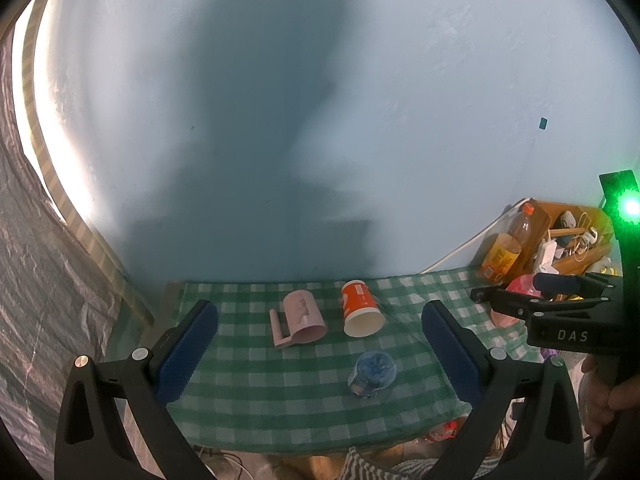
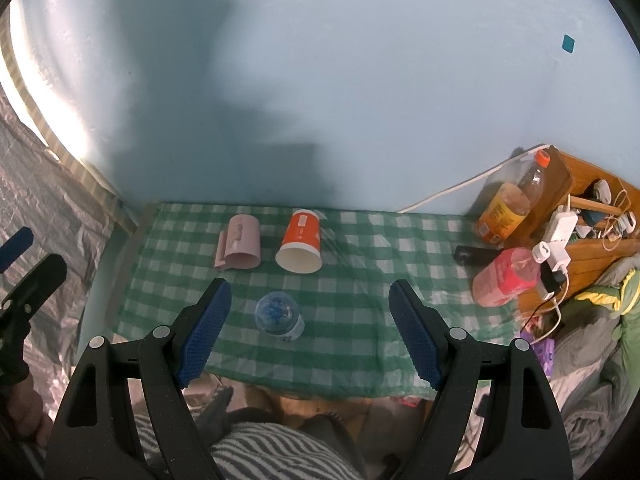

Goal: Flip cup upside down

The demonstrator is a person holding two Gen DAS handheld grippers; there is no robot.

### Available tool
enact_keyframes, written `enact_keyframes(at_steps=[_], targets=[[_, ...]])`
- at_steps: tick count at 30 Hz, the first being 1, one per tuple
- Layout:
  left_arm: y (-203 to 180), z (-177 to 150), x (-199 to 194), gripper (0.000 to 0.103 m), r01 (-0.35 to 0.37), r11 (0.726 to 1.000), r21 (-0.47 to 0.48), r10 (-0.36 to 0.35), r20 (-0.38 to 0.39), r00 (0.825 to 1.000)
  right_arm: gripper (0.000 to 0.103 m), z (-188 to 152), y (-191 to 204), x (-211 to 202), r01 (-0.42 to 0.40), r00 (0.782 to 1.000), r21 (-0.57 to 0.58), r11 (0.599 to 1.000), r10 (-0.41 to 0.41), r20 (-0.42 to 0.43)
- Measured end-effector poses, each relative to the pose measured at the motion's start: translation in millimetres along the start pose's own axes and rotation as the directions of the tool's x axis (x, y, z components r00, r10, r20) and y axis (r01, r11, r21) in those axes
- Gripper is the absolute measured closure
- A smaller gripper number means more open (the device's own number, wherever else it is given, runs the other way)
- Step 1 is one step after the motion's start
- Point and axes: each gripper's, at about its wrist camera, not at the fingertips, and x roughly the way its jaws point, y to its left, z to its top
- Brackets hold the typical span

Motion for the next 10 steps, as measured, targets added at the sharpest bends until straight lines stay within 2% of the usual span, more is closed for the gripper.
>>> enact_keyframes(at_steps=[10], targets=[[4.0,0.0,0.1,0.000,-0.004,1.000,-0.010,0.004,-0.007,1.000,0.022,5.4,5.0,4.3,-0.007,1.000,-0.009,1.000,0.007,-0.005]])
